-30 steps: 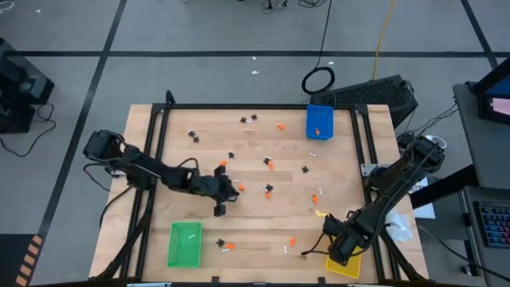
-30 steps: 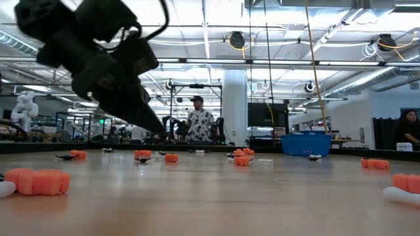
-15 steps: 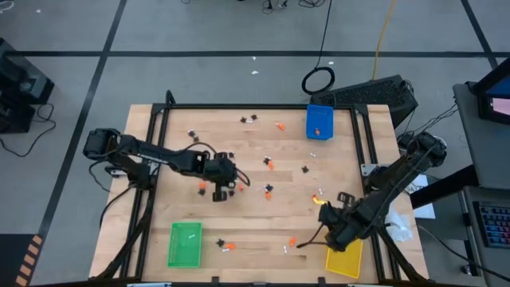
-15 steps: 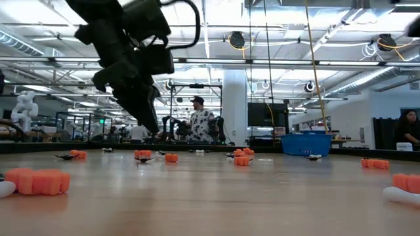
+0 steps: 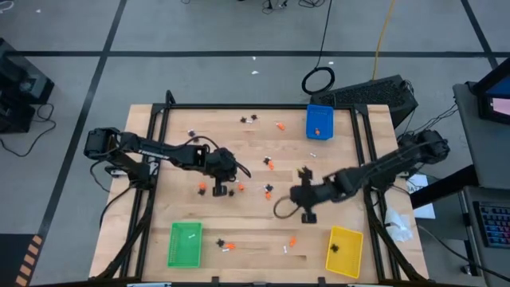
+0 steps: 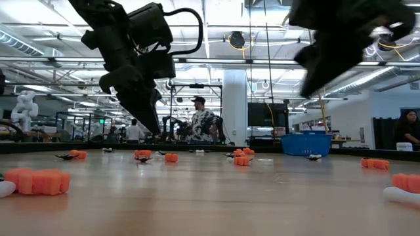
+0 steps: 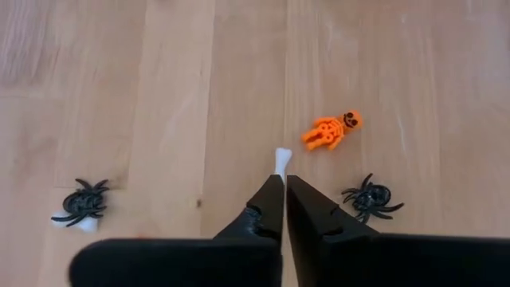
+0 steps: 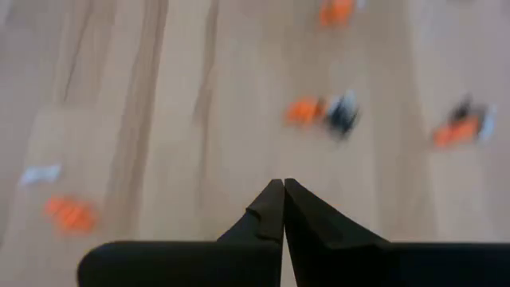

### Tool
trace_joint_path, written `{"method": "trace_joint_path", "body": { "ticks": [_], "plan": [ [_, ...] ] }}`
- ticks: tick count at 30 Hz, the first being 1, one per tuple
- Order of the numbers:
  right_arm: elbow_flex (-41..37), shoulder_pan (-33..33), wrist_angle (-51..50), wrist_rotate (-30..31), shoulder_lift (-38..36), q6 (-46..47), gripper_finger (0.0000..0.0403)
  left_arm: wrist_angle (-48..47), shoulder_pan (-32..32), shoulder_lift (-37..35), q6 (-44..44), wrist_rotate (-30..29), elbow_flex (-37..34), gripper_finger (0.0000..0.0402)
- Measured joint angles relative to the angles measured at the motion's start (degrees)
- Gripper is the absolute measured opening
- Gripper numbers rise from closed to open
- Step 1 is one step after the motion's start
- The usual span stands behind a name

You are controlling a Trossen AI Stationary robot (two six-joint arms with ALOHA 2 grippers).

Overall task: Sort Halloween decoration
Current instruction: Put the white bone toy into the green bin

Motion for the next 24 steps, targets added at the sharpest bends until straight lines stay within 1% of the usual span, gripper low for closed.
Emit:
{"method": "trace_joint_path", "body": {
  "ticks": [5, 9, 12, 15, 21, 24],
  "plan": [
    [-6.54, -8.3, 17.67, -7.05, -1.45, -10.22, 0.0, 1.6, -0.09, 0.02, -0.02, 0.31, 0.0, 0.0071],
    [-10.38, -13.9, 26.51, -11.71, -1.43, -14.36, 0.0, 2.39, -0.09, 0.02, 0.0, 0.31, -0.01, 0.0108],
    [-11.18, -17.28, 29.3, -13.07, -1.44, -16.98, 0.0, 2.34, -0.11, 0.02, 0.0, 0.31, -0.02, 0.0121],
    [-11.33, -19.99, 30.51, -14.22, -1.45, -19.76, 0.0, 2.34, -0.11, 0.02, 0.0, 0.31, -0.04, 0.0123],
    [-11.33, -25.06, 31.43, -22.96, -1.43, -22.41, 0.0, 3.11, -0.09, 2.35, -1.78, 0.34, -0.09, 0.0123],
    [-11.36, -26.35, 31.92, -25.0, -1.42, -23.34, 0.0, 4.67, -0.09, 4.26, -2.29, 0.36, -0.07, 0.0123]
  ]
}}
